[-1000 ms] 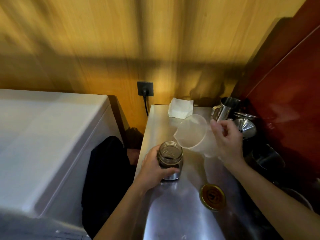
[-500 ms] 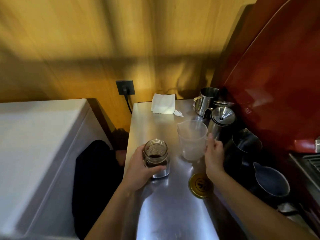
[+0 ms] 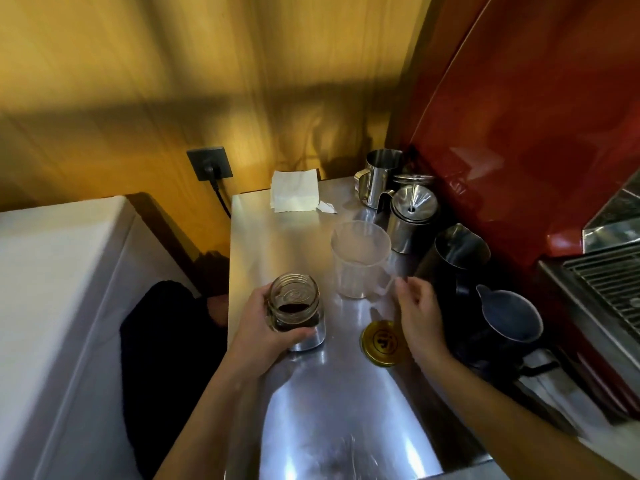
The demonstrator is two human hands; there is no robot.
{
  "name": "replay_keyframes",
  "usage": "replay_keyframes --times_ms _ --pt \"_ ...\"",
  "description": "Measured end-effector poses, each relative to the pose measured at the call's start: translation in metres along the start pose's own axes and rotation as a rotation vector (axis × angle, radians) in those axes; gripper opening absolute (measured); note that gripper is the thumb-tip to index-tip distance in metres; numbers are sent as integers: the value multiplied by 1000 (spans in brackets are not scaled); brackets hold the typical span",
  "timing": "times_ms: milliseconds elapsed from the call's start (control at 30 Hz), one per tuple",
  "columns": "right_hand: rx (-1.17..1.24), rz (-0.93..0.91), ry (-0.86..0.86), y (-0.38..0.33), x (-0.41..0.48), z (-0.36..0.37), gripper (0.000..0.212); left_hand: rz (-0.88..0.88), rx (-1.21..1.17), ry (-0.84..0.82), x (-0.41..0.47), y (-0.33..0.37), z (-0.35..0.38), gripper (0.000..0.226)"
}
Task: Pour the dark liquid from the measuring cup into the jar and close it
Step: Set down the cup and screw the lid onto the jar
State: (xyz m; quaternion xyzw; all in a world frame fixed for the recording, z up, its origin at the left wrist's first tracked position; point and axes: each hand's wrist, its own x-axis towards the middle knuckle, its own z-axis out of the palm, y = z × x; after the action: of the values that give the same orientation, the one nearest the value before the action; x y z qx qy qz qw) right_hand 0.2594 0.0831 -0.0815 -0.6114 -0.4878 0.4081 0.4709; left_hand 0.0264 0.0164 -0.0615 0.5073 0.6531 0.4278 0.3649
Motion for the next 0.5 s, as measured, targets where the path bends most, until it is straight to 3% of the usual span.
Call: replay_keyframes --times_ms 133,267,367,500 --pt "-297 1 -148 23 -24 -6 66 16 -27 -43 0 0 -2 80" --pt "-597 -143 -338 38 -40 -9 96 29 -33 -36 1 0 -1 81" --pt "-719 -226 -384 46 -44 -10 93 38 -18 -38 0 0 -1 80" --pt "-799 -292 -340 41 -43 -12 71 33 -16 -39 -2 0 -2 76"
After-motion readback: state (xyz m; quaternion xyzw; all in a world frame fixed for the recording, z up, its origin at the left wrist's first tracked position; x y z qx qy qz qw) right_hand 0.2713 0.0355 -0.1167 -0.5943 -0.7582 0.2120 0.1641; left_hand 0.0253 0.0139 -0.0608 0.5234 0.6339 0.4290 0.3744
